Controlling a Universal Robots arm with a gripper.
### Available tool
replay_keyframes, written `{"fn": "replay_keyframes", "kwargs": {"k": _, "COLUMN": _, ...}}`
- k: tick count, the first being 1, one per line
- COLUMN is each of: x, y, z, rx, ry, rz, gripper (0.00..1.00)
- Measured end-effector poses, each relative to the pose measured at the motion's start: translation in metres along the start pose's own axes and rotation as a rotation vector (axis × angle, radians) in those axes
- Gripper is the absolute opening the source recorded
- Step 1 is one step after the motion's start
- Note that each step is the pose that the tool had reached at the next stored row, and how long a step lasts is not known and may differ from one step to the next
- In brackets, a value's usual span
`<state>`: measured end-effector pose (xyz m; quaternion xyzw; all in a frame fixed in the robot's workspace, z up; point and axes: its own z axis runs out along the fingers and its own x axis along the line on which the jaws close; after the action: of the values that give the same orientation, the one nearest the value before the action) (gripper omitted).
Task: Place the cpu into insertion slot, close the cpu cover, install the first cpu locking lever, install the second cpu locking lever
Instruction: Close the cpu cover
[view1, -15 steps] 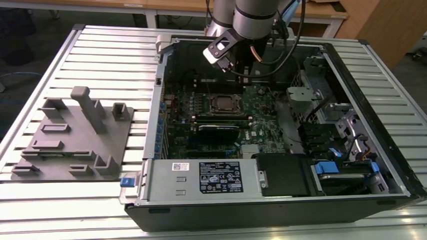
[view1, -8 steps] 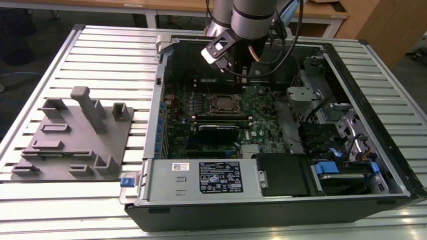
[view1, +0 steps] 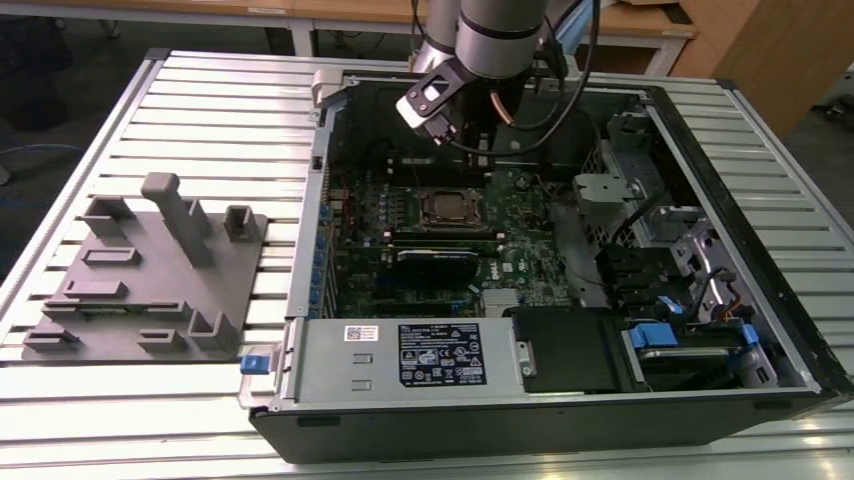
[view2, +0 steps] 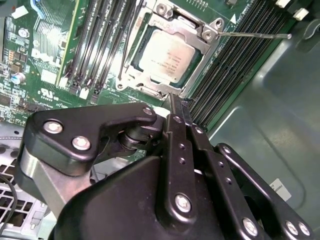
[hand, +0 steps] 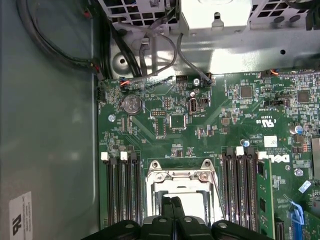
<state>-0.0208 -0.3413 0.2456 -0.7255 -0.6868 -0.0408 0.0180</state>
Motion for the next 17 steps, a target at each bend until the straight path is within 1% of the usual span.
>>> {"fn": "replay_keyframes", "kwargs": {"k": 17, "x": -0.0007, "y": -0.0126, "z": 0.0000, "rx": -0.0033, "ry": 0.0002, "rz": 0.000, "gripper": 0.10}}
